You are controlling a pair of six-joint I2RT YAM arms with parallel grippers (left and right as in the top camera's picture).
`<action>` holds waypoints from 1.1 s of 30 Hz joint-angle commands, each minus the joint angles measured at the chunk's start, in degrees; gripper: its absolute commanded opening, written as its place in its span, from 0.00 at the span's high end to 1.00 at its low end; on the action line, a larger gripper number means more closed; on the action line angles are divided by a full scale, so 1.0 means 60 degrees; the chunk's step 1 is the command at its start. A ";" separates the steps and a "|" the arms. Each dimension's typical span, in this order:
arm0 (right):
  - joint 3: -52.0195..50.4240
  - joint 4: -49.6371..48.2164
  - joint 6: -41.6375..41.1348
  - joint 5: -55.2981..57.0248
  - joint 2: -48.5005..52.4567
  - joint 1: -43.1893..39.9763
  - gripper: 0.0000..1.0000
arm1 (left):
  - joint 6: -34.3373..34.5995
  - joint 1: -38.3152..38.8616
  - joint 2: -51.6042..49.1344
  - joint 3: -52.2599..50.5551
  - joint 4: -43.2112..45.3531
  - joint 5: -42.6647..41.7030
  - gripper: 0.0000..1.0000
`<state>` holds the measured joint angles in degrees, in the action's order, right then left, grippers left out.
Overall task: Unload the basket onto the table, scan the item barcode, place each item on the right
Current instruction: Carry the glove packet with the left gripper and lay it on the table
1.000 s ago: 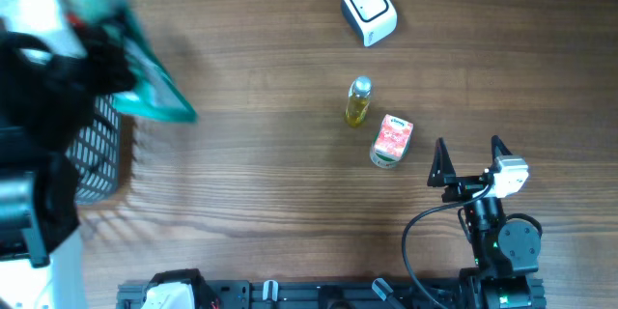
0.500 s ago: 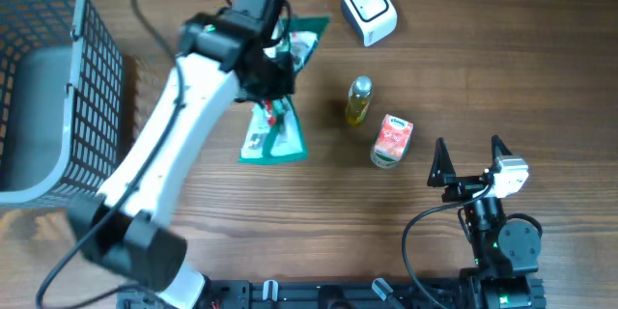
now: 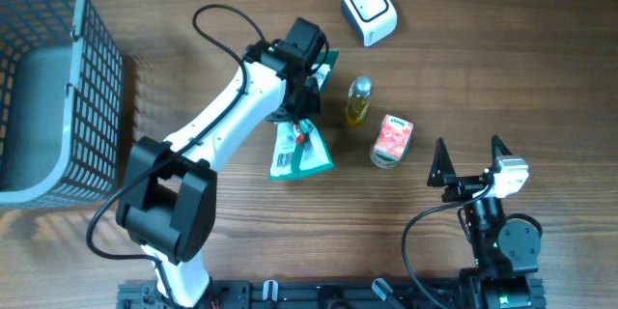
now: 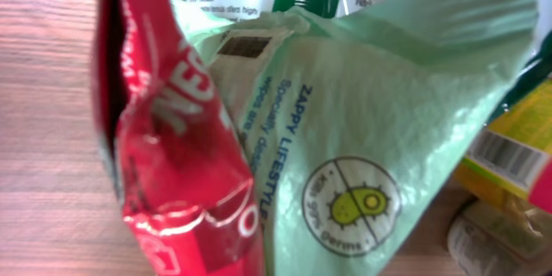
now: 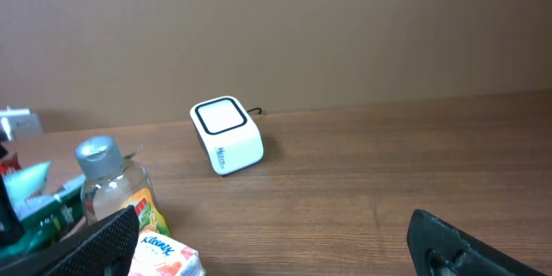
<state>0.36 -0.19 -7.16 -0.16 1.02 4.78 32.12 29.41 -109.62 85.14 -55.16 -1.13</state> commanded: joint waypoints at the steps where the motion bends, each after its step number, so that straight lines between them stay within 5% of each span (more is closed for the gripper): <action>1: -0.0011 -0.0033 0.0164 0.0044 -0.0036 -0.0040 0.00 | 0.0273 0.0062 0.0018 -0.0681 0.0670 0.0168 0.96; 23: -0.0011 -0.0033 0.0164 0.0044 -0.0036 -0.0040 0.00 | 0.0266 0.0062 0.0015 -0.2029 0.2186 0.0171 0.88; 27: -0.0011 -0.0033 0.0168 0.0044 -0.0036 -0.0040 0.00 | 0.0259 0.0062 0.0018 -0.2029 0.2237 0.0168 0.73; 28: -0.0011 -0.0033 0.0164 0.0044 -0.0036 -0.0040 0.00 | 0.0168 0.0062 0.0025 -0.2025 0.2204 0.0168 0.41; 31: -0.0011 -0.0033 0.0168 0.0044 -0.0036 -0.0040 0.00 | -0.0248 -0.0051 0.0226 -0.1891 0.2157 0.0168 0.25; 33: -0.0011 -0.0033 0.0164 0.0044 -0.0036 -0.0040 0.00 | -0.0291 -0.0153 0.0488 -0.1829 0.2116 0.0168 0.02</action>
<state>0.36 -0.19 -7.16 -0.16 1.02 4.78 32.12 29.45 -109.51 73.56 -42.13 -1.10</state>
